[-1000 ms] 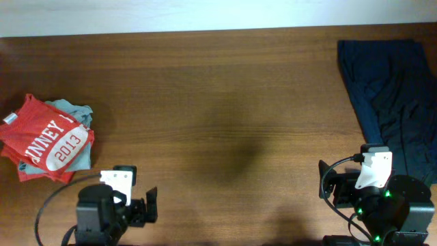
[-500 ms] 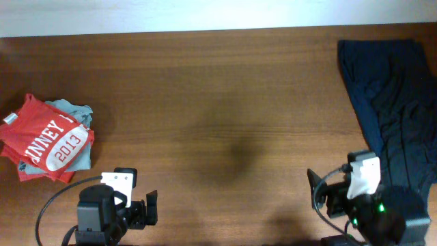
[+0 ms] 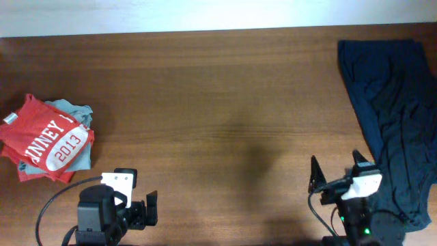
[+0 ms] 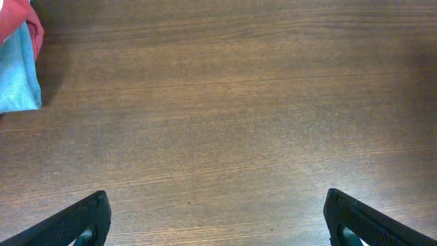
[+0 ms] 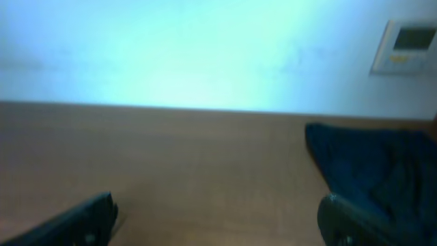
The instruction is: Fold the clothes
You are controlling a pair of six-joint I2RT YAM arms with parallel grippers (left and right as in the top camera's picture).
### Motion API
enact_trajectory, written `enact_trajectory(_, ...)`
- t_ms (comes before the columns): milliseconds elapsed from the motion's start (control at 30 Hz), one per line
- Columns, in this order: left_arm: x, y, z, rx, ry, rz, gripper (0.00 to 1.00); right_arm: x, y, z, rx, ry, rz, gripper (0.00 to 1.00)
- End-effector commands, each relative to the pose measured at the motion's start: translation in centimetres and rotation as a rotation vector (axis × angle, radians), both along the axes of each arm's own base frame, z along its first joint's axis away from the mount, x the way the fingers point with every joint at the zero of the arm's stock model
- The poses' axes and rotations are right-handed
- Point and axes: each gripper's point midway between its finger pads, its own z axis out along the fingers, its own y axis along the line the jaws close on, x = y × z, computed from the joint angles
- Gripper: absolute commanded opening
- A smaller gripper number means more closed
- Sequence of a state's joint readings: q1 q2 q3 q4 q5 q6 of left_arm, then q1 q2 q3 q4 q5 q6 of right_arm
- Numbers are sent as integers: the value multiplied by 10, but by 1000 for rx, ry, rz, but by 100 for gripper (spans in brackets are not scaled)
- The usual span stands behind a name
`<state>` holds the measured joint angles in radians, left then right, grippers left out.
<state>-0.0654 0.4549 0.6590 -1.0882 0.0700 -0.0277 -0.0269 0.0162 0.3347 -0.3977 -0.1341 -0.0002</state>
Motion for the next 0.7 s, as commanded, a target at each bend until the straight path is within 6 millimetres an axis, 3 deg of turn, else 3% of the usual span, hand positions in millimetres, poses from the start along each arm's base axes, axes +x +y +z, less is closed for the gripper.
enact_trajectory(0,0,2,0,-1,-4,14,99,10,-5,-10,1,-37,-28,99)
enact_trajectory(200,0,2,0,-1,-4,14,99,23,-8,-22,-26,-108,-35,99)
enact_trajectory(400,0,2,0,-1,-4,14,99,31,-3,-73,-15,-15,5,99)
enact_trajectory(667,0,2,0,-1,-4,14,99,31,-2,-72,-16,-21,7,99)
